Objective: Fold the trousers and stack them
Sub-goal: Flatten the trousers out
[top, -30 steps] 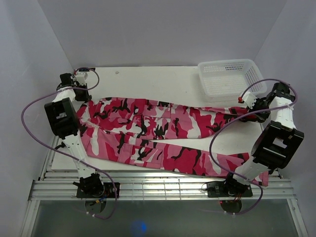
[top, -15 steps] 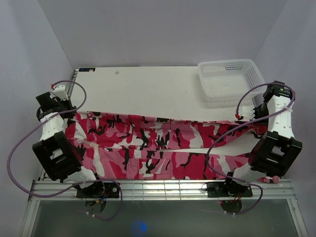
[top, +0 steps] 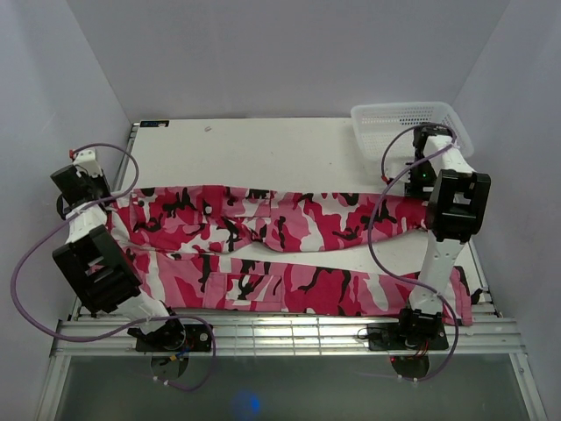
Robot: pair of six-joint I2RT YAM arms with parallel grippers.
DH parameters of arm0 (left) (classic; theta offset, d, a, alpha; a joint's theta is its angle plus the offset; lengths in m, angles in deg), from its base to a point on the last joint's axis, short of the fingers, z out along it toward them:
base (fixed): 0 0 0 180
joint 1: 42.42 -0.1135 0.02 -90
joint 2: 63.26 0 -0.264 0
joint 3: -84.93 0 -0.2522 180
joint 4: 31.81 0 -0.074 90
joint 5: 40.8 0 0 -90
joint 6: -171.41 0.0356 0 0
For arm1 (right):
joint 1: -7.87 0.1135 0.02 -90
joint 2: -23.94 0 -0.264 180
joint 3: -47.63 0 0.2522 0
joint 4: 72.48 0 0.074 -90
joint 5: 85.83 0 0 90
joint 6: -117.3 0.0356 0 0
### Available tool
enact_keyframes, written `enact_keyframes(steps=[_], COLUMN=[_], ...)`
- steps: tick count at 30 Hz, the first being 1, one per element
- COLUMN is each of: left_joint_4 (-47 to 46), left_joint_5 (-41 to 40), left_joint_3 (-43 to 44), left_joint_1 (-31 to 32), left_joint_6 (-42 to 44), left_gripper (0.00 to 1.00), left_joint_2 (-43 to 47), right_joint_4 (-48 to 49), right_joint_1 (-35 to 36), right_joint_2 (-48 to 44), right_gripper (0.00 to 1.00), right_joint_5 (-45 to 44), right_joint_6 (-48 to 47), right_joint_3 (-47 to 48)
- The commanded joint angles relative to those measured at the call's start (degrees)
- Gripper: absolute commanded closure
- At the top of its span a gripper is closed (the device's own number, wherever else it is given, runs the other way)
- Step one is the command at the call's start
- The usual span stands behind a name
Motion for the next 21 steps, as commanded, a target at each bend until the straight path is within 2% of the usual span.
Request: enact_keyframes(steps=[1,4,5,6,9,10,12,13,15,16,19,21], left_joint_4=[-4.54,-1.92,-1.12,-0.33,3.10,3.80,4.16,4.60,5.91,7.66,11.96,14.17], left_joint_5=[-2.15,-1.71,-1.80,-1.71,-0.92,-0.31,2.49,3.38,5.92,6.55,9.44,11.20], left_joint_3=[4.67,6.86,7.48,8.62,10.03,9.86,9.24,8.63,8.71,9.41,10.21,10.12], left_joint_1=[-0.33,0.11,0.20,0.20,0.20,0.20,0.11,0.20,0.20,0.20,0.20,0.20], left_joint_6=[-2.24,-2.07,-1.89,-1.80,-1.89,-1.89,-1.71,-1.71,-2.24,-2.24,-1.02,1.78], left_gripper=[1.00,1.00,0.99,0.85,0.71,0.62,0.54,0.45,0.37,0.36,0.34,0.34], left_joint_2=[-1.49,-4.91,-6.75,-7.55,-9.05,-8.88,-7.66,-7.21,-6.68,-6.51,-6.07,-5.37], right_joint_4=[3.65,5.67,5.86,5.95,4.72,4.54,4.10,4.36,5.76,6.38,6.30,6.39], right_joint_1=[-0.20,-1.60,-2.13,-3.52,-7.47,-8.54,-11.95,-13.11,-16.44,-17.42,-20.49,-21.29], right_joint_2=[-6.67,-14.57,-16.61,-18.28,-24.52,-27.15,-29.19,-30.15,-30.08,-28.68,-23.51,-21.47], right_gripper=[0.15,0.11,0.06,0.05,0.07,0.07,0.10,0.10,0.11,0.11,0.15,0.24], right_joint_5=[7.41,15.84,18.12,22.41,31.02,32.89,38.59,40.80,45.62,47.04,52.30,54.52], right_joint_6=[8.84,12.26,14.54,15.86,19.82,20.62,24.02,25.36,29.30,34.20,40.03,42.33], right_joint_3=[8.39,4.27,2.87,-0.02,-7.04,-9.08,-13.12,-16.54,-18.93,-20.42,-20.53,-20.35])
